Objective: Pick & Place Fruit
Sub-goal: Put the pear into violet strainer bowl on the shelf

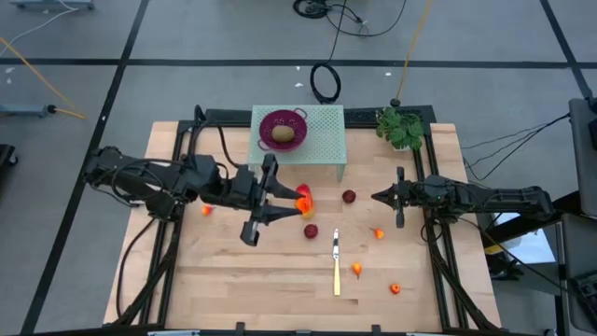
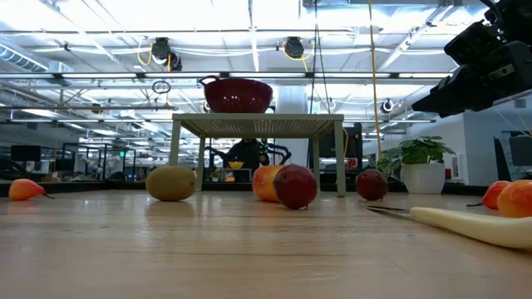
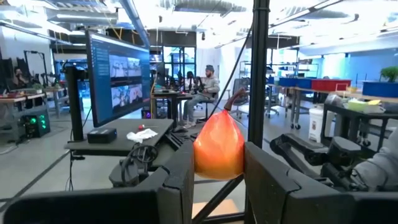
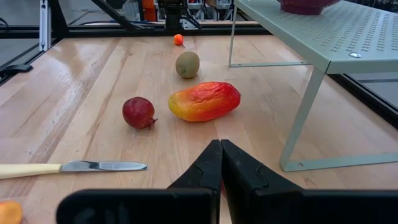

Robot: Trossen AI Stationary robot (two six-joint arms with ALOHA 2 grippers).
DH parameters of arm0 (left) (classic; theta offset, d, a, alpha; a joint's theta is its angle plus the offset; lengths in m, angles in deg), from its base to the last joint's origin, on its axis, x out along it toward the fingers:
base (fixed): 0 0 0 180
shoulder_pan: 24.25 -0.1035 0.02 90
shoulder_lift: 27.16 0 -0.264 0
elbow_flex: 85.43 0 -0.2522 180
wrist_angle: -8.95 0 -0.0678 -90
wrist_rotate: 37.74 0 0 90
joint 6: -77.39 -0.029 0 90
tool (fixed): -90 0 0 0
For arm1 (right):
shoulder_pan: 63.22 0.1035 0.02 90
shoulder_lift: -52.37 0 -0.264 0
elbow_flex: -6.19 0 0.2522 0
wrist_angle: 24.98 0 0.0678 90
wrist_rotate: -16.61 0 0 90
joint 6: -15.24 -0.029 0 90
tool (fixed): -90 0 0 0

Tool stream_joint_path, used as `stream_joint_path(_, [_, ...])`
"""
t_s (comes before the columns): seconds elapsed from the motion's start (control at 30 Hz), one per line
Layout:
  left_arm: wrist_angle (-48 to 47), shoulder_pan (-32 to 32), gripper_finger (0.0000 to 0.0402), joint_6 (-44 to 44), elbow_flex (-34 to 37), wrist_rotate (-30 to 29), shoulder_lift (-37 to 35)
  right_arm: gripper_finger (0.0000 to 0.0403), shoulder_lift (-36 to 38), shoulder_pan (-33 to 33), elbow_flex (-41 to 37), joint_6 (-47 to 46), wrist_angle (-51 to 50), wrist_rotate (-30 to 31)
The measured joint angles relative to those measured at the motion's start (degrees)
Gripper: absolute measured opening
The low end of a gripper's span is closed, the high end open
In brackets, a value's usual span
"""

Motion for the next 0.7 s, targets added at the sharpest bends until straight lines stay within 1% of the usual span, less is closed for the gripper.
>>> stream_joint_path(0.13, [0.5, 0.0, 0.0108, 4.9, 0.0, -0.9, 0.0, 0.0004, 0.0, 0.0, 0.0, 0.0, 0.0, 0.0])
stream_joint_path(0.27, [2.5, 0.0, 0.0108, 14.5, 0.0, -5.6, 0.0, 0.0004, 0.0, 0.0, 0.0, 0.0, 0.0, 0.0])
stream_joint_path(0.5, [2.6, 0.0, 0.0108, 30.1, 0.0, -13.6, 0.0, 0.0004, 0.0, 0.0, 0.0, 0.0, 0.0, 0.0])
stream_joint_path(0.7, [3.1, 0.0, 0.0108, 40.0, 0.0, -19.9, 0.0, 0.0004, 0.0, 0.0, 0.0, 0.0, 0.0, 0.0])
